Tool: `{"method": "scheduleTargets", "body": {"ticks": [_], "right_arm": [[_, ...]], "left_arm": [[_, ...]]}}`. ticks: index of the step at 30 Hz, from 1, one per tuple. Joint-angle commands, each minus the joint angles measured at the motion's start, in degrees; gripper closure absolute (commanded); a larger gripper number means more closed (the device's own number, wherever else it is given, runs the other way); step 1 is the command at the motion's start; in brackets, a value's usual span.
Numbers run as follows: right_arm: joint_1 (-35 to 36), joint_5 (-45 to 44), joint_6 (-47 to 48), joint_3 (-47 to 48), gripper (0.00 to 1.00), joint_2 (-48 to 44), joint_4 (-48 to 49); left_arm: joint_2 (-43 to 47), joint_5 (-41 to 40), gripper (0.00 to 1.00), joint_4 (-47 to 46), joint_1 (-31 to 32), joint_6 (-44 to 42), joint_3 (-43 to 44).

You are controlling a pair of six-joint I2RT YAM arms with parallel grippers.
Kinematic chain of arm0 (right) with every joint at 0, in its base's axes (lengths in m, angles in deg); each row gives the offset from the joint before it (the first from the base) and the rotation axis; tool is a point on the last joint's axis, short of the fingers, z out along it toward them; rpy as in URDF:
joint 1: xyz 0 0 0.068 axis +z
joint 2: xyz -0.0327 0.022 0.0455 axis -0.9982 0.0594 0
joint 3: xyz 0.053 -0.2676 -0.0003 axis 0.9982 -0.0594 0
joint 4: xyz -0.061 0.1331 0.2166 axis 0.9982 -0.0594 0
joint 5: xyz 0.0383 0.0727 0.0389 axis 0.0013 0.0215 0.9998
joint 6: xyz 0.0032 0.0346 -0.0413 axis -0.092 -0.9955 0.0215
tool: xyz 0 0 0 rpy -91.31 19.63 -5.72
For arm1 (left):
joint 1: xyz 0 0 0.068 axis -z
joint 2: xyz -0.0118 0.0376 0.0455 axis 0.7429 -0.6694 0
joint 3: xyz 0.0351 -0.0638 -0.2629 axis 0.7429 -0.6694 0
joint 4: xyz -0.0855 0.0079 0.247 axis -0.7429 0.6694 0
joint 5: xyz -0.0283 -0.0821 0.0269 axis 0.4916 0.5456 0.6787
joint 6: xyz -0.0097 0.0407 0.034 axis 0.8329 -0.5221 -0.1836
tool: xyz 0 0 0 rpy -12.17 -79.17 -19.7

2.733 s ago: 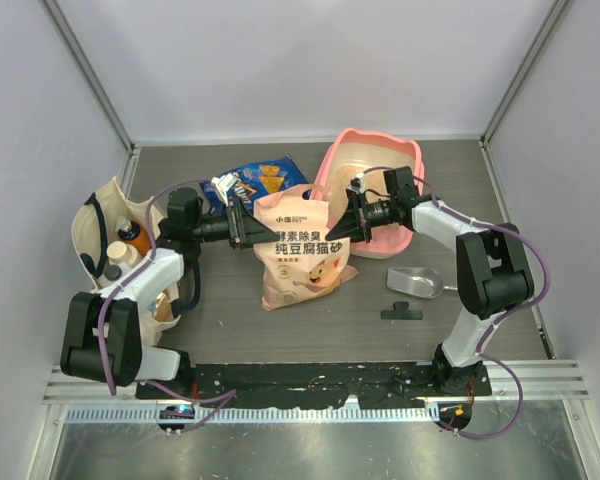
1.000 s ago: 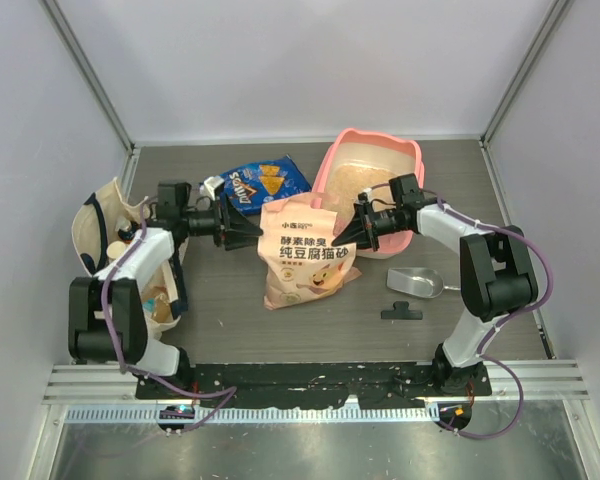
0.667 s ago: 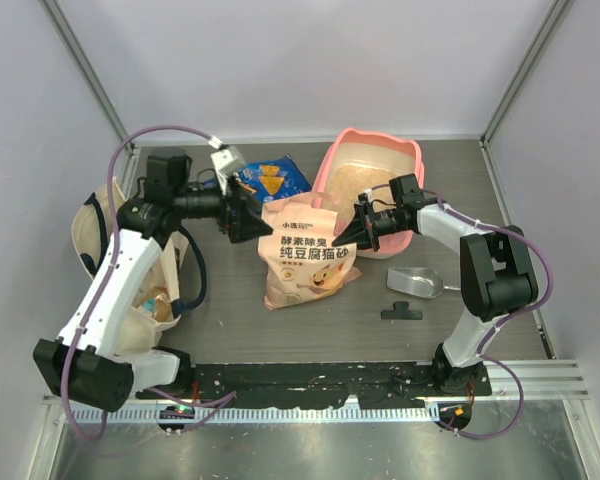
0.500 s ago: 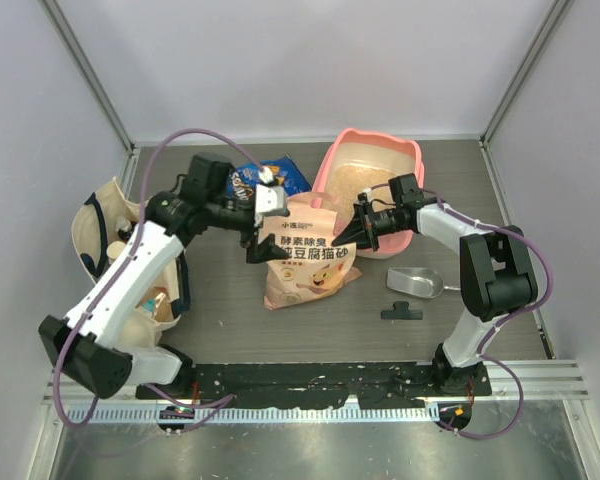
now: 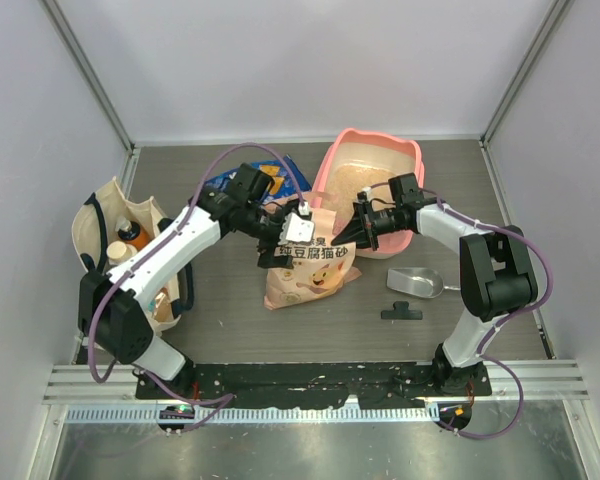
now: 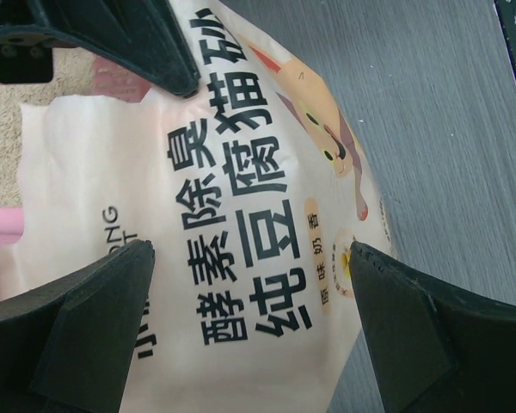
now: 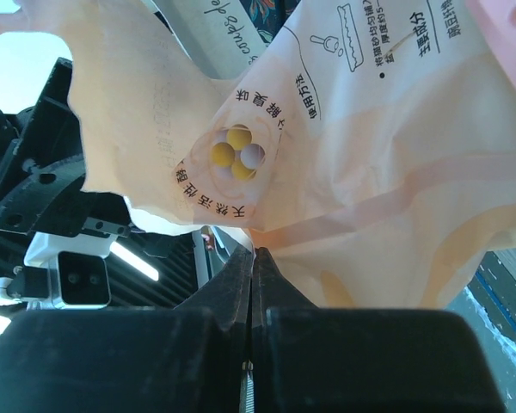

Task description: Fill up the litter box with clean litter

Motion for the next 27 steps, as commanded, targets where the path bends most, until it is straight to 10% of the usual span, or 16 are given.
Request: {"method": "scheduleTargets", "body": {"ticks": [1,16,27], "right_arm": [[0.41,2.45,-1.0,0.03,0.98,-2.65,1.57],[0.85,2.72,-1.7,-0.58,0.98,-3.0,3.77],[0.59,0.79,1.19,0.99,0.96,-3.7,4.56]], "left_arm": [[-2.16,-1.56,0.0,-1.05,1.59,-2.31,0.83],[-9.64,-2.54,0.12,-0.35,2.65,8.75,4.96],[9.86,-16.48,0.0,-36.81,2.3,39.93,-11.47]]}}
